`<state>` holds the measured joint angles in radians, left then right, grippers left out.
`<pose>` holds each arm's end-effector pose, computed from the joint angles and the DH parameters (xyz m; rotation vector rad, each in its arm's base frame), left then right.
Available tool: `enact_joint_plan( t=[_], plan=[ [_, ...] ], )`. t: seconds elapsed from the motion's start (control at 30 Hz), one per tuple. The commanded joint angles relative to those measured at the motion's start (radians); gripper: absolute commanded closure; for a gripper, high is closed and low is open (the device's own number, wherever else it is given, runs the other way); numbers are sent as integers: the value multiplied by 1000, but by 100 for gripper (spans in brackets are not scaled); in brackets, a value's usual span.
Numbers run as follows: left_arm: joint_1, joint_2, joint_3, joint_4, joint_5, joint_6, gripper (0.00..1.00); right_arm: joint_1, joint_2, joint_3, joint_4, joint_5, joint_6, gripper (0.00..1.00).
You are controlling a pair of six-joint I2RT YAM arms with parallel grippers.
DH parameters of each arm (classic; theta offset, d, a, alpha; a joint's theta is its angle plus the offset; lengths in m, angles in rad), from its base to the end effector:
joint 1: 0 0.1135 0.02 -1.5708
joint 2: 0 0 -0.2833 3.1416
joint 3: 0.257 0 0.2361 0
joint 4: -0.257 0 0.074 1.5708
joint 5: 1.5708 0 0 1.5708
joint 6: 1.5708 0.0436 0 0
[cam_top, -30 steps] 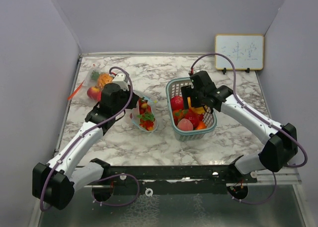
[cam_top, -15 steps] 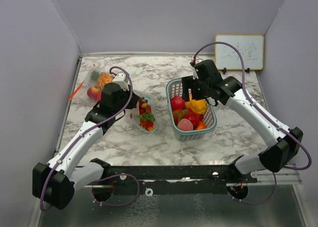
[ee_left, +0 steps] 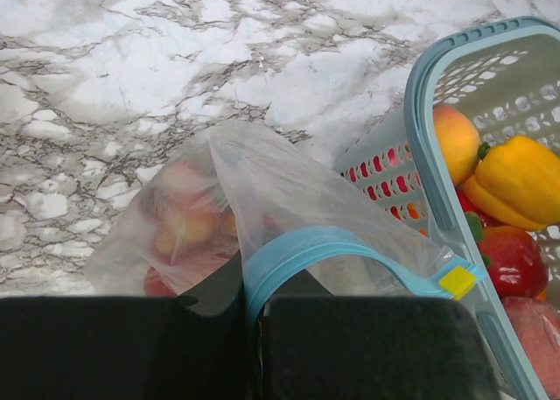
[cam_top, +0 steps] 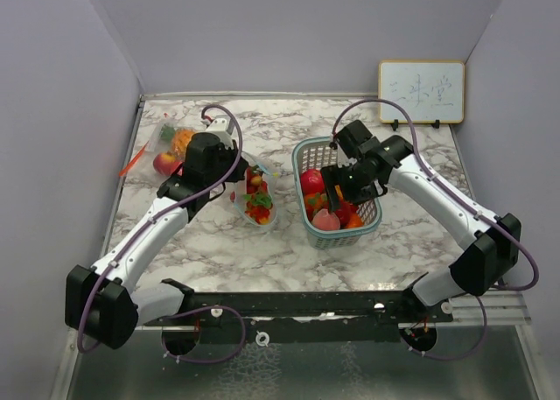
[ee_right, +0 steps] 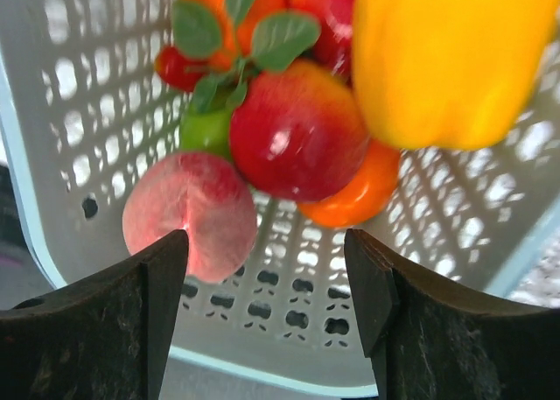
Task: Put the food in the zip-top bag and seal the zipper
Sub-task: Pick up the fake fruit from the bin.
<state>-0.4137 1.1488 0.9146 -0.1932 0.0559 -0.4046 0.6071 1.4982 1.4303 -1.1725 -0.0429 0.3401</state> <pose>0.2251 -0.1015 0.3286 0.0461 2.0446 -0.5758 0.2203 0.1553 0.3292 -0.3900 2.8277 0.2715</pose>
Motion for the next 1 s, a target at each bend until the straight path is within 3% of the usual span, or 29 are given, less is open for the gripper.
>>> enact_joint_plan(
  t=[0.0, 0.37, 0.73, 0.87, 0.97],
  plan=[
    [8, 52, 52, 48, -28, 29, 100, -2, -14, -52, -74, -184, -48, 28],
    [21, 65, 59, 45, -78, 30, 100, -3, 141, -101, 21, -209, -97, 28],
    [39, 51, 48, 43, -117, 29, 100, -6, 254, 235, 90, 200, -48, 27],
    [52, 45, 53, 38, -124, 38, 100, -12, 239, 293, 146, 212, -34, 27],
    [65, 39, 50, 36, -122, 41, 100, -12, 207, 279, 248, 124, -86, 27]
  ],
)
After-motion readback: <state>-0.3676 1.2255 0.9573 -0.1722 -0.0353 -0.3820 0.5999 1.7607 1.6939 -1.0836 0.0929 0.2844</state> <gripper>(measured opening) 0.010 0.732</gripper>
